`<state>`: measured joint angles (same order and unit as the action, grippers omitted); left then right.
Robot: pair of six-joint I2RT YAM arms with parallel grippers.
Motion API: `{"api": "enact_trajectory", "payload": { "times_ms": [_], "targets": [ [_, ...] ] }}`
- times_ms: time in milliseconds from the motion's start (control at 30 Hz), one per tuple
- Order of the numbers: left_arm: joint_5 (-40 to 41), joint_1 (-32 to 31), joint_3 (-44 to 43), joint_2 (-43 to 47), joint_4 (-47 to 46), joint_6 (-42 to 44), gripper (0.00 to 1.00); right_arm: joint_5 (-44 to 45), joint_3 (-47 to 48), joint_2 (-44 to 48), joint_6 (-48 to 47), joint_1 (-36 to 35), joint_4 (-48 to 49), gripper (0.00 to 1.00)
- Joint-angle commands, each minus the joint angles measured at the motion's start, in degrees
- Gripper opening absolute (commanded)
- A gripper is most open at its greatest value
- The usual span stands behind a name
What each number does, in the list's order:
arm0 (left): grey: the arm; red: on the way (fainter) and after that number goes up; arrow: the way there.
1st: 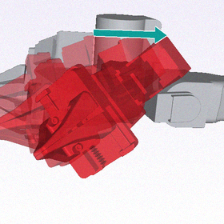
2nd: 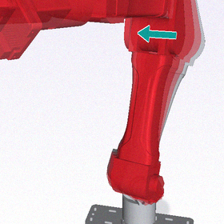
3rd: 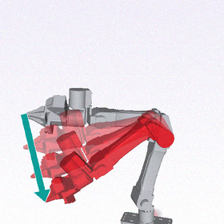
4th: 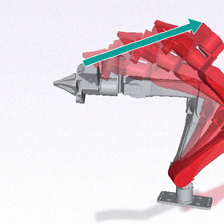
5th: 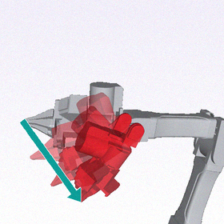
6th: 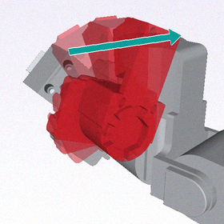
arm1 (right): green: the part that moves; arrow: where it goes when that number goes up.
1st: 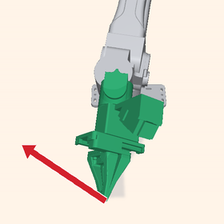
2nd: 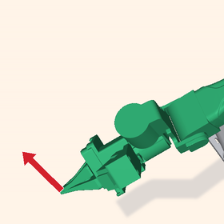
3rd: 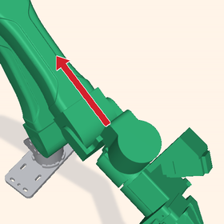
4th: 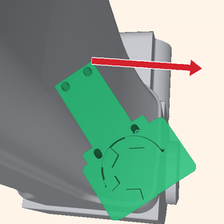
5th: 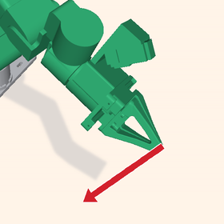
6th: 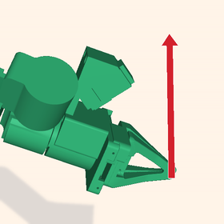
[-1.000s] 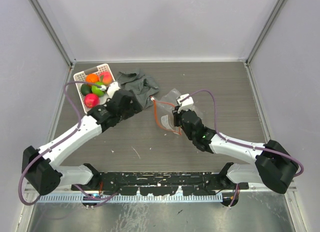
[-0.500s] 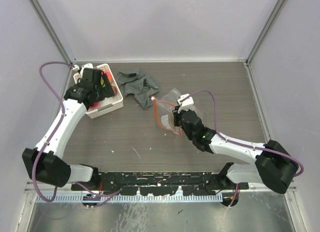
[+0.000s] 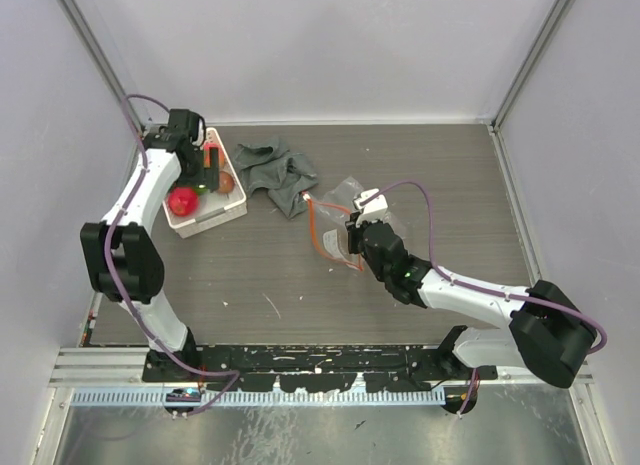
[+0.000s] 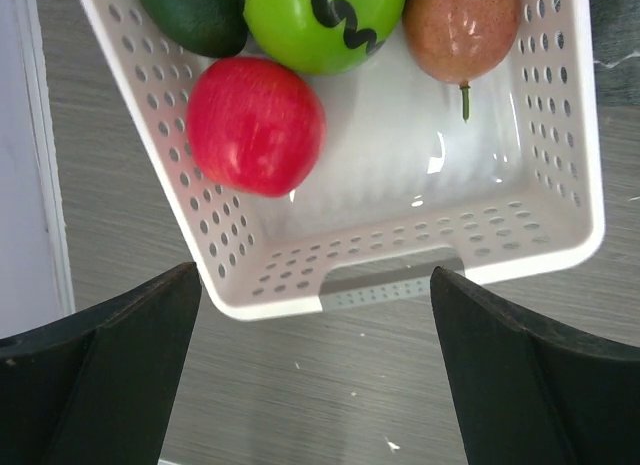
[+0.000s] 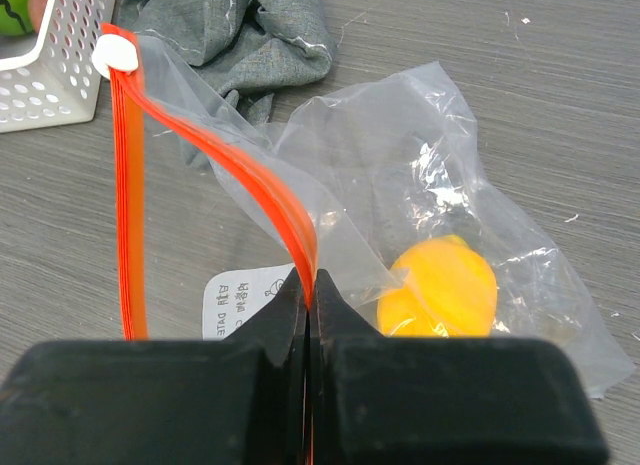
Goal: Place the food in the zip-top bag and seal the zipper
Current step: Pick up the fake fruit from the bin.
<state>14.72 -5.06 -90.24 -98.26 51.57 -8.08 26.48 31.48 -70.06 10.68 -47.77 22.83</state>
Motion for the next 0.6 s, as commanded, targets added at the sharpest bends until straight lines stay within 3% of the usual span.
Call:
{"api": "enact_trajectory", "payload": {
  "times_ms": [0, 233, 567],
  "targets": [
    [-2.0, 1.9, -6.6, -5.2, 4.5, 5.9, 0.98, 0.6, 0.5, 0.0, -0.5, 0.2, 3.9, 0.01],
    [-7.6, 5.1, -10.0, -13.0, 5.2, 5.9, 0.98, 0.9, 0.3, 0.2, -0.8, 0.2, 4.0, 0.00],
    [-7.9, 6.8, -11.6, -18.4, 4.8, 5.8, 0.98, 0.6, 0.5, -0.1, -1.0, 0.2, 4.0, 0.01]
  ]
}}
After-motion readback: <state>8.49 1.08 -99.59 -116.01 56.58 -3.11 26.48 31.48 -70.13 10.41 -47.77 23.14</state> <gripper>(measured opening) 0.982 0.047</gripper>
